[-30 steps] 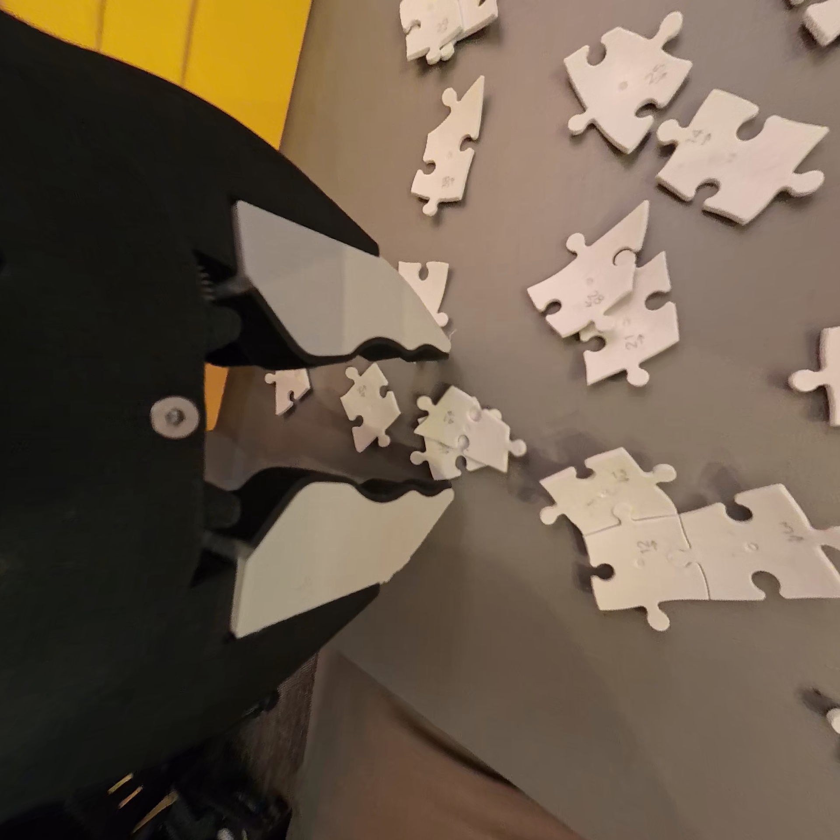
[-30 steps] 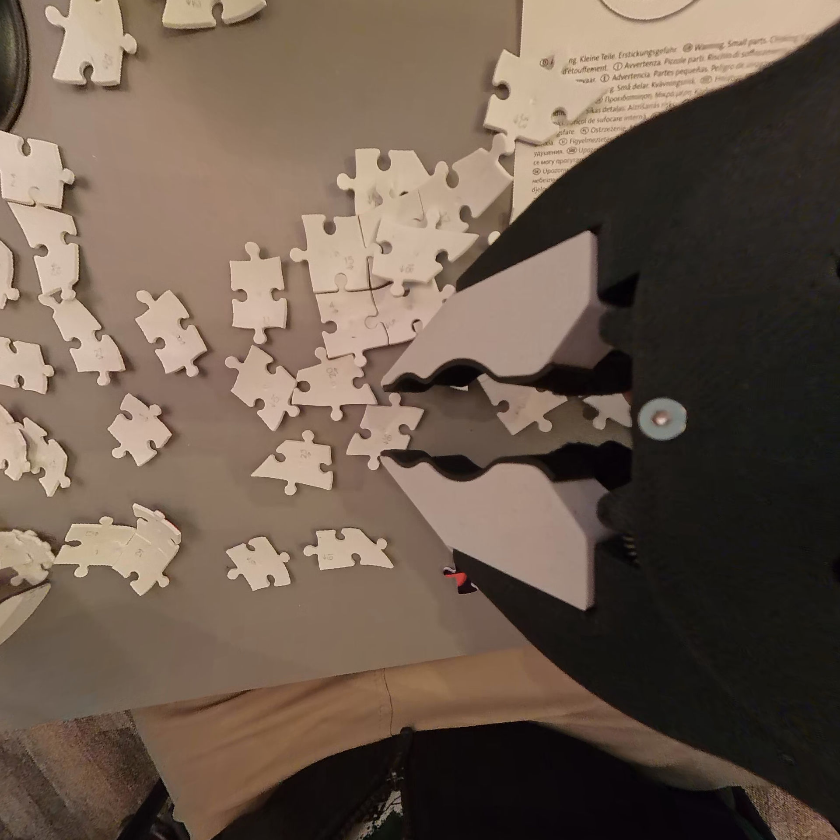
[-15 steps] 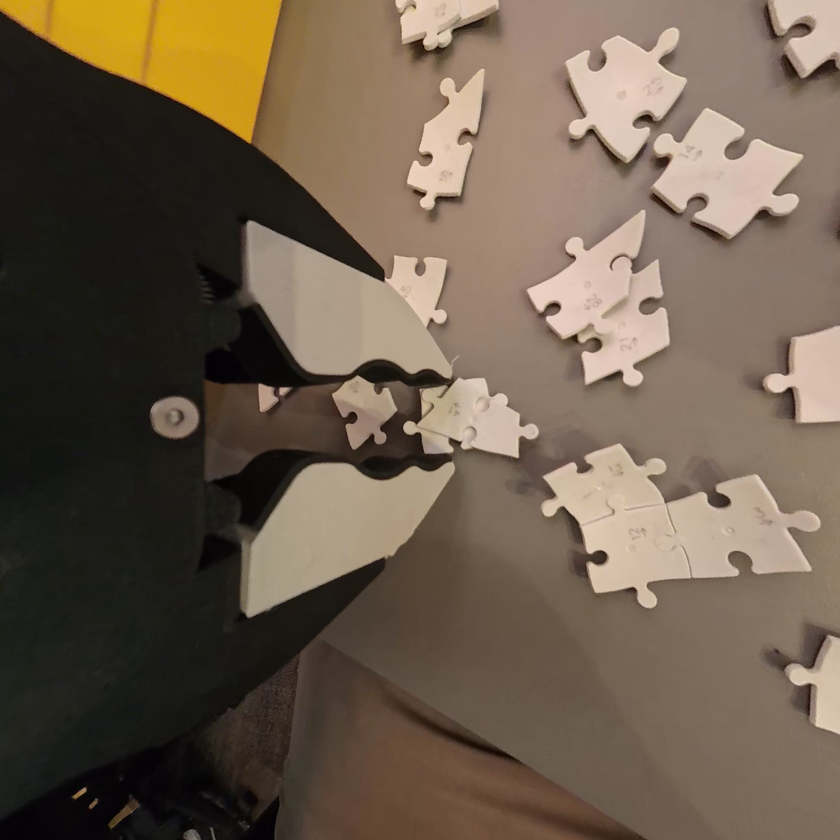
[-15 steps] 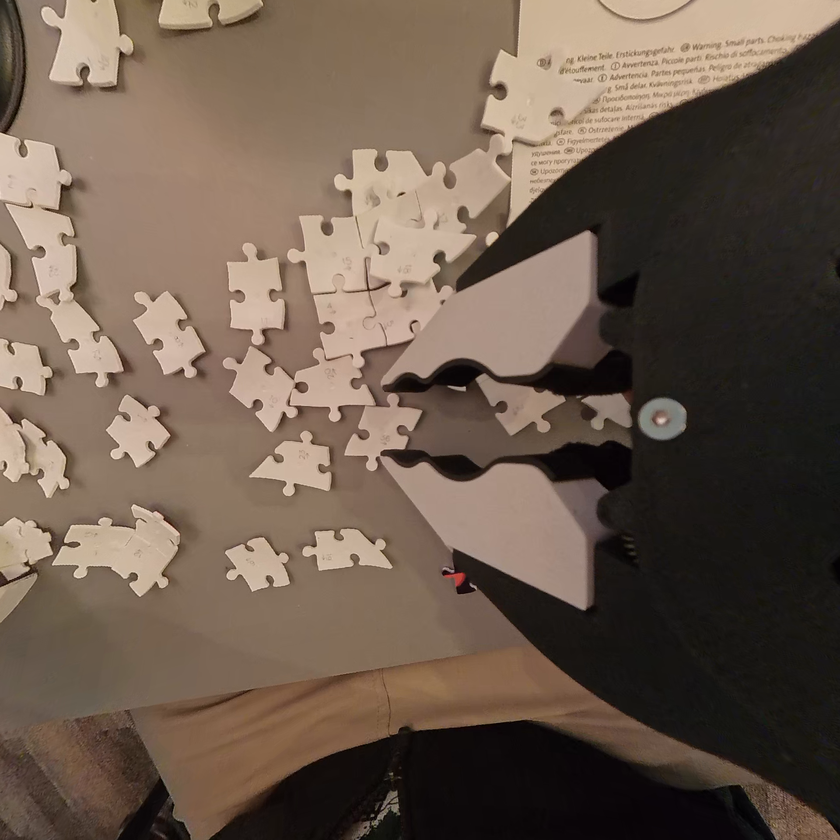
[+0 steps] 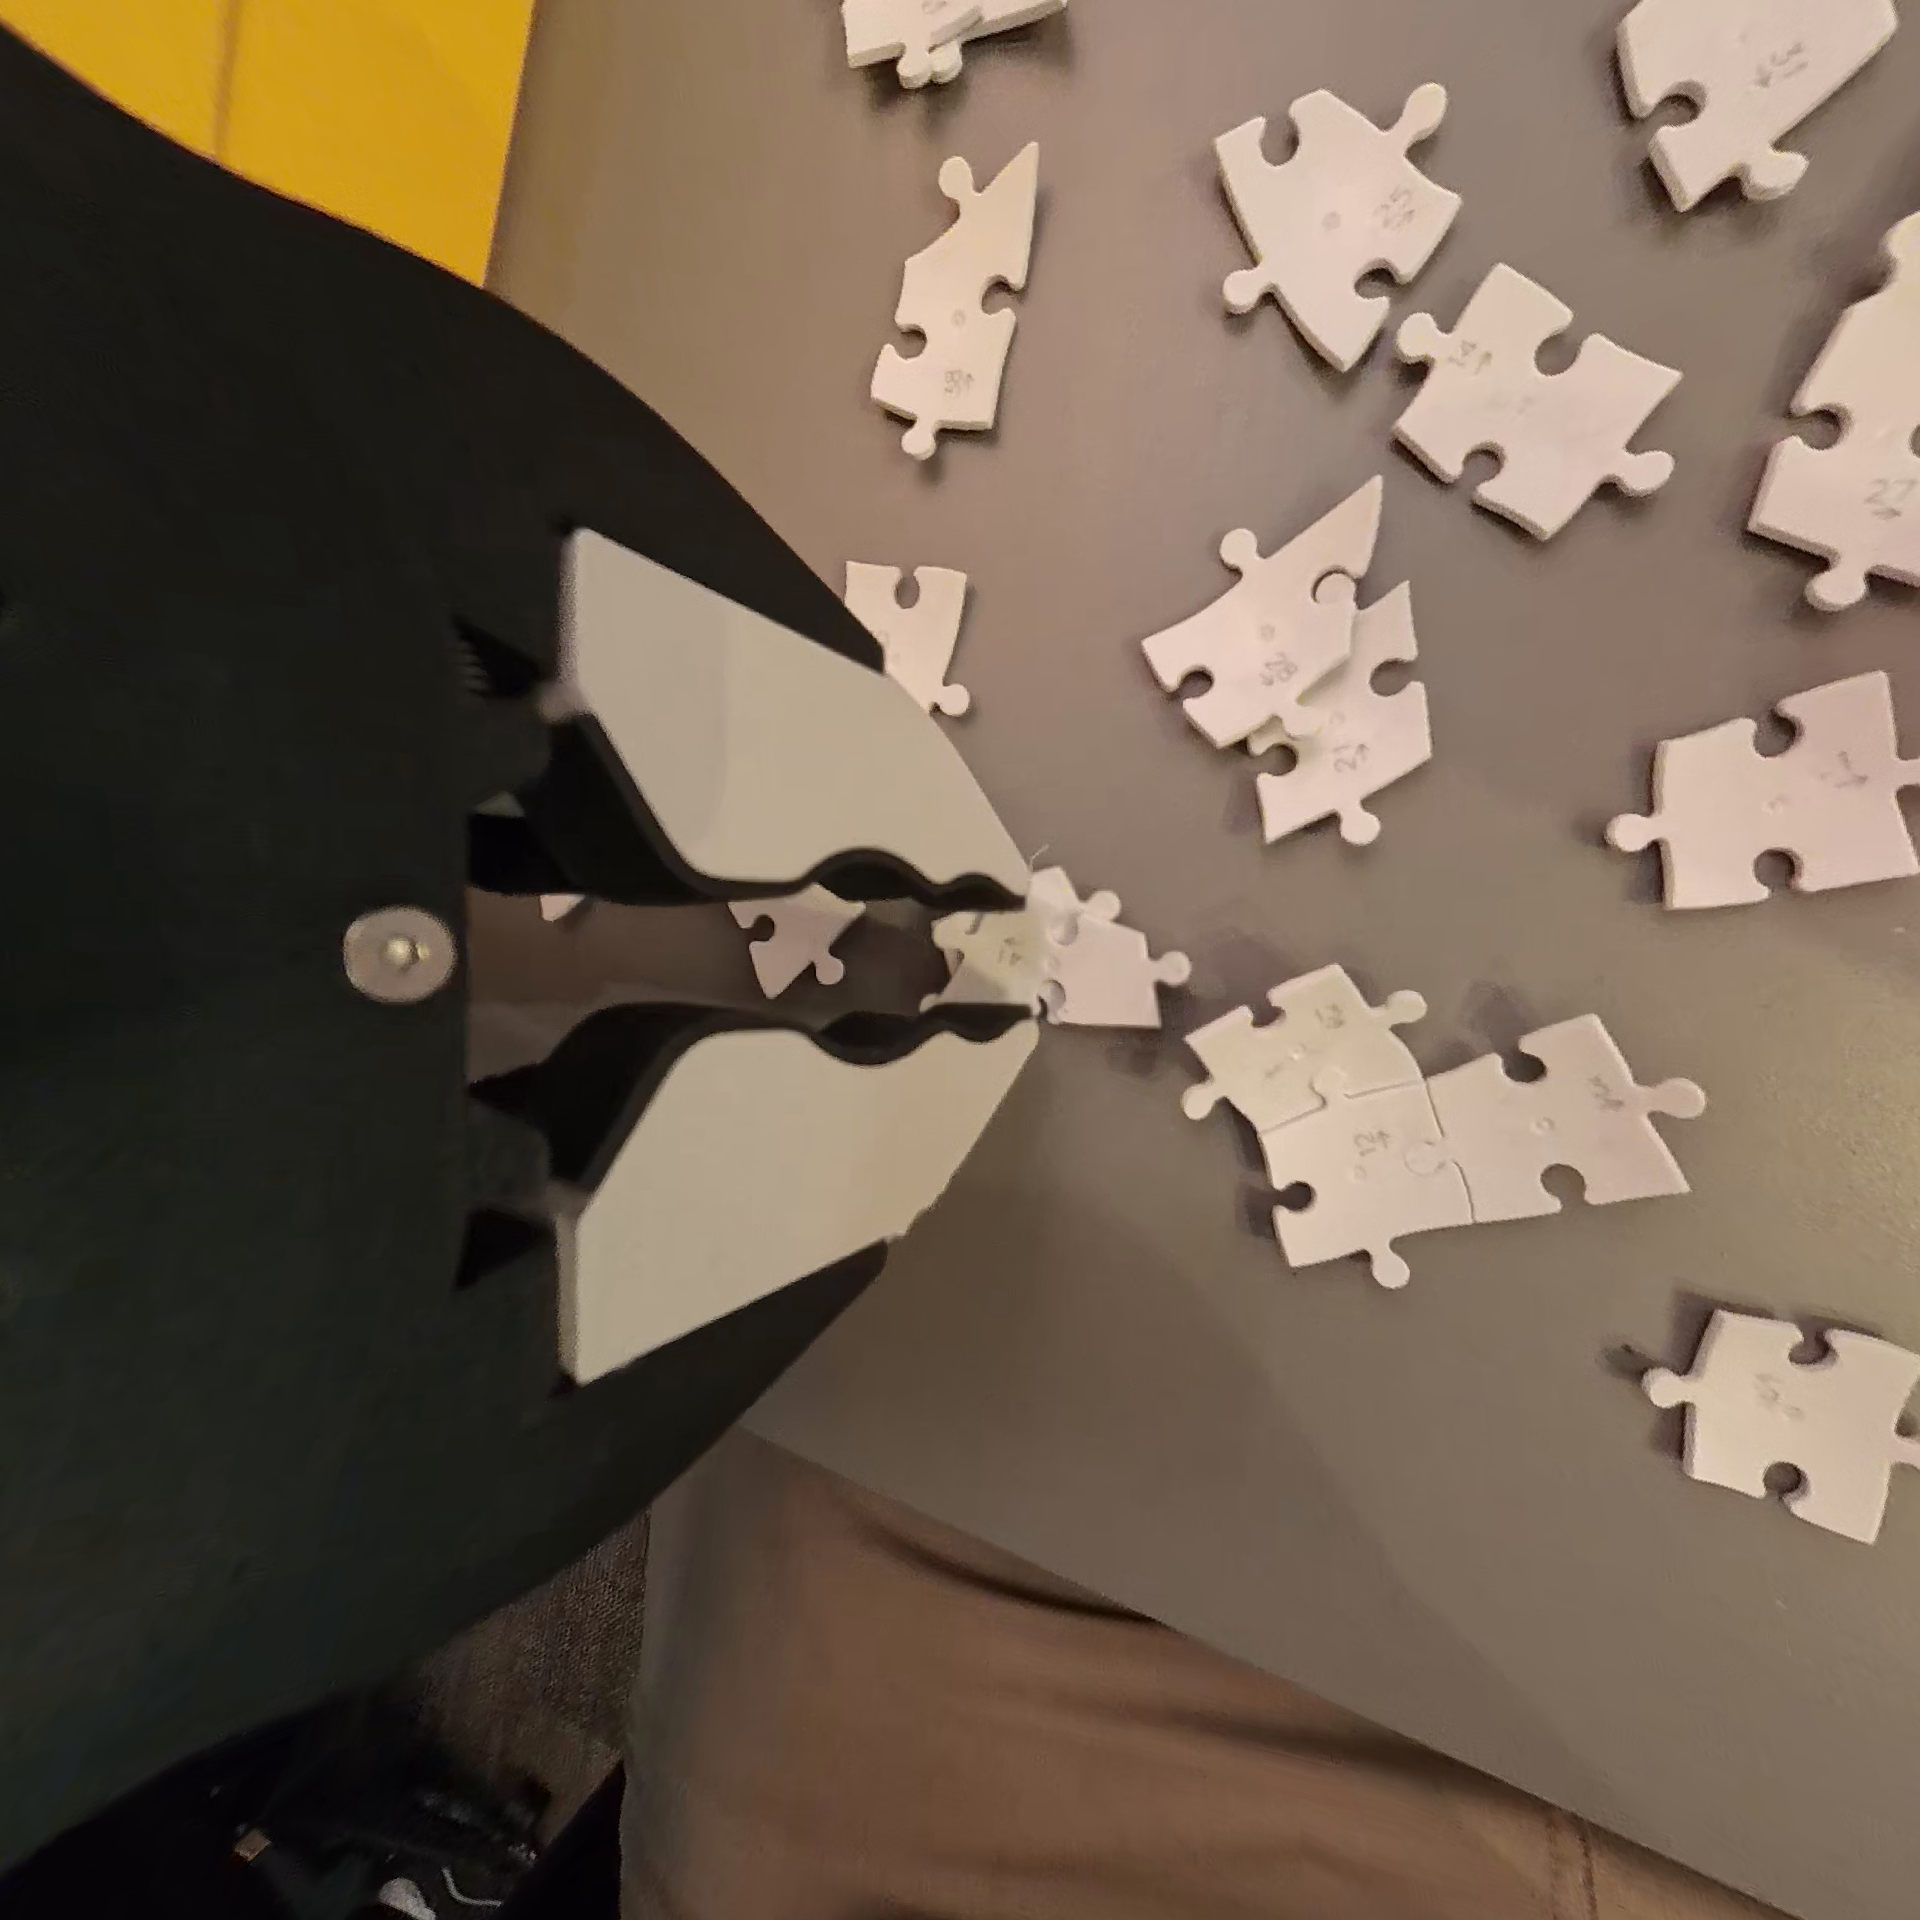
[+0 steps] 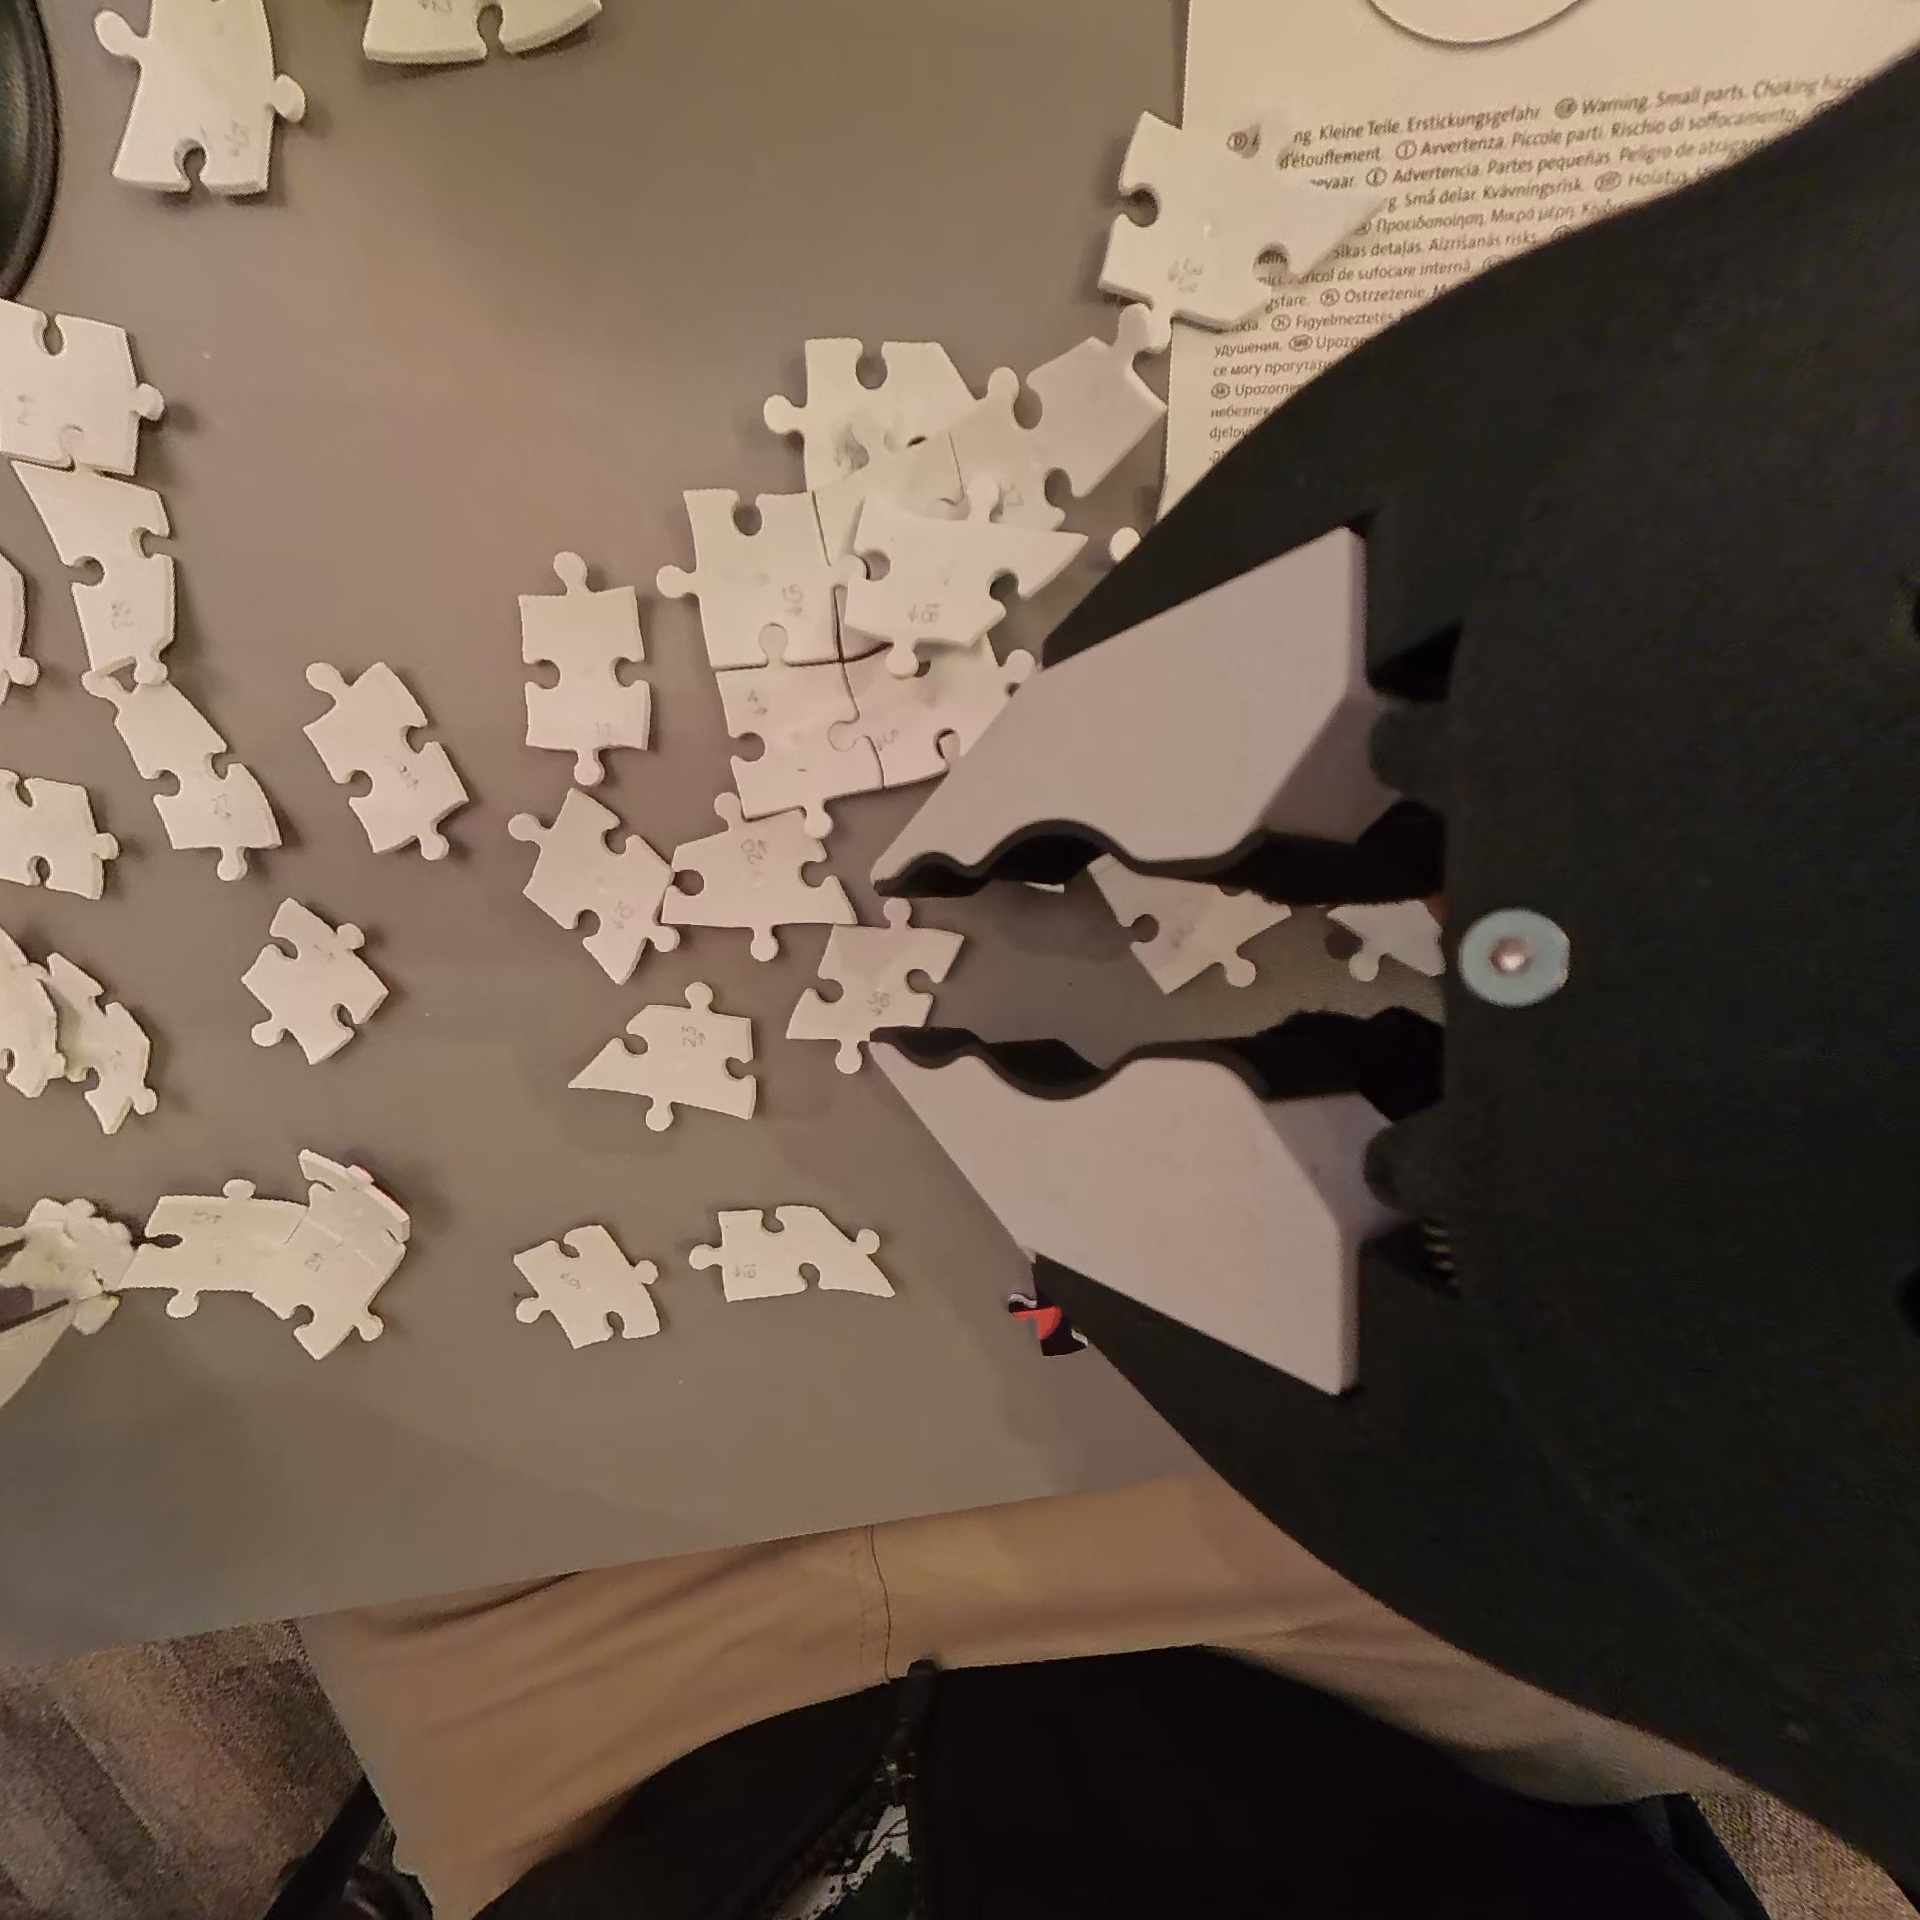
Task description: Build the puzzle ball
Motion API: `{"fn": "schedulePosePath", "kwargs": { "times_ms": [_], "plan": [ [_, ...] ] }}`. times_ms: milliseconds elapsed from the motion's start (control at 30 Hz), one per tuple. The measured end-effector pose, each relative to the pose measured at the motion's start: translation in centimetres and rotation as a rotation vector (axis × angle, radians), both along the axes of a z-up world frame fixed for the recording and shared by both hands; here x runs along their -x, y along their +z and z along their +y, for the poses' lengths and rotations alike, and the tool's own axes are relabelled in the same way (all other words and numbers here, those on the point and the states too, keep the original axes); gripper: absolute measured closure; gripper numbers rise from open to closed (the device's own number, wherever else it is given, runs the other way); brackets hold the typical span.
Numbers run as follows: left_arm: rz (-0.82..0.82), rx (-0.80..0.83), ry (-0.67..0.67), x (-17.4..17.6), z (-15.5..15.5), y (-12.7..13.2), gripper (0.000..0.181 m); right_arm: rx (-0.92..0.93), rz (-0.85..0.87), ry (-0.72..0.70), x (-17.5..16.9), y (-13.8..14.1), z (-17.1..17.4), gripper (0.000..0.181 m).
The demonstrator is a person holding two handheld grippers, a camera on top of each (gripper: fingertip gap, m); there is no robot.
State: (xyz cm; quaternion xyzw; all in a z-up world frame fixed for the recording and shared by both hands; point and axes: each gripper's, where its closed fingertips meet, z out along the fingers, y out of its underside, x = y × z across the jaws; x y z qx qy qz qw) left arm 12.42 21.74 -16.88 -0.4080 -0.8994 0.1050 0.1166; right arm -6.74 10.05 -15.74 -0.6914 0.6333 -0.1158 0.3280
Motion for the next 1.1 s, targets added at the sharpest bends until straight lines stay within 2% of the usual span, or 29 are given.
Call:
{"fn": "schedulePosePath", "kwargs": {
  "times_ms": [100,167,200,267,333,500,567,767,1100],
  "plan": [
    [-0.010,-0.007,-0.009,0.0,0.0,-0.3,0.179,0.000,0.001,0.000,0.0,0.0,0.0,0.158],
    [-0.007,-0.008,0.002,-0.1,-0.1,-0.3,0.181,0.001,0.001,0.000,0.0,0.0,0.0,0.158],
    [-0.005,-0.007,0.001,-0.1,-0.1,-0.2,0.178,0.001,0.001,0.000,0.0,0.0,0.0,0.158],
    [0.002,0.002,0.007,0.0,-0.2,-0.1,0.158,0.000,0.000,-0.001,0.0,0.0,0.0,0.158],
    [-0.018,0.005,0.001,-0.1,-0.2,-0.2,0.152,0.000,-0.001,-0.001,0.0,0.0,0.0,0.158],
    [-0.037,0.009,0.006,-0.2,-0.4,-0.2,0.154,0.001,-0.001,0.001,0.0,0.0,0.0,0.158],
    [-0.021,0.014,0.013,0.0,-0.5,0.0,0.163,0.001,-0.003,0.000,0.0,0.1,0.0,0.158],
    [0.022,0.007,0.034,0.3,-0.6,0.3,0.171,0.002,-0.002,0.002,0.0,0.1,0.0,0.158],
    [0.085,-0.003,0.010,1.1,-0.1,1.2,0.176,0.001,-0.002,0.002,0.1,0.1,0.0,0.158]
  ]
}}
